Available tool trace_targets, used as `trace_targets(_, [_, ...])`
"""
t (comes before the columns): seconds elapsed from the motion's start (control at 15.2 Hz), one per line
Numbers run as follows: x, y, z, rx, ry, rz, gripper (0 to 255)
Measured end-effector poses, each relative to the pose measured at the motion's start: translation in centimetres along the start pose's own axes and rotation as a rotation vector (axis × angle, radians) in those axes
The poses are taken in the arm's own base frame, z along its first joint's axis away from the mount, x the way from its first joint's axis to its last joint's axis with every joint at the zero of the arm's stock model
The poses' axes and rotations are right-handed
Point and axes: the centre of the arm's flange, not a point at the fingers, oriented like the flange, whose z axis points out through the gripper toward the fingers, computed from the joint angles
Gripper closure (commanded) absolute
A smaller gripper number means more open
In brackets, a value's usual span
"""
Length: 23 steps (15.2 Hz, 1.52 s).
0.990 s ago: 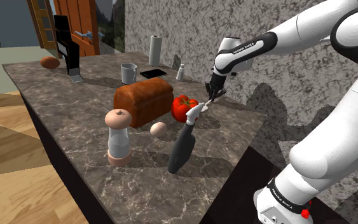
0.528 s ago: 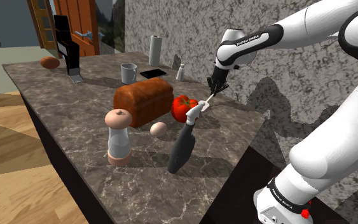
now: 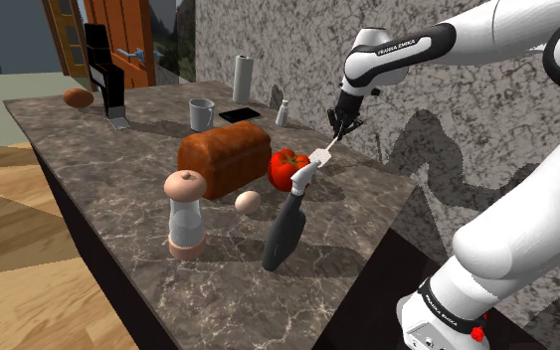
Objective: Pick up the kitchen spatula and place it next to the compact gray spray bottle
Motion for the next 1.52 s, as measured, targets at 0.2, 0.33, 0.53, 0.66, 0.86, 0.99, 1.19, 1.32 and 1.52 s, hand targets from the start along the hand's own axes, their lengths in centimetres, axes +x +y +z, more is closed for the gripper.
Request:
trace_targets(0.2, [0.1,-0.1,-1.5,0.0,0.0,0.0,255])
trace_targets(0.33, [0.2,0.0,-2.6,0.0,0.0,0.0,255])
trace_targets(0.53, [0.1,-0.1,-4.2,0.0,0.0,0.0,255])
trace_targets(0.66, [0.4,-0.2,-5.2,0.0,0.0,0.0,255])
trace_targets(0.86, [0.4,-0.1,-6.6,0.0,0.0,0.0,255])
trace_targets(0.99, [0.5,-0.1,-7.8,0.0,0.0,0.0,255])
trace_targets(1.19, [0.6,-0.1,-9.5,0.0,0.0,0.0,255])
trace_targets(1.32, [0.7,-0.1,-10.6,0.0,0.0,0.0,255])
trace_targets(1.52, [0.9,-0.1,-12.0,0.0,0.0,0.0,255])
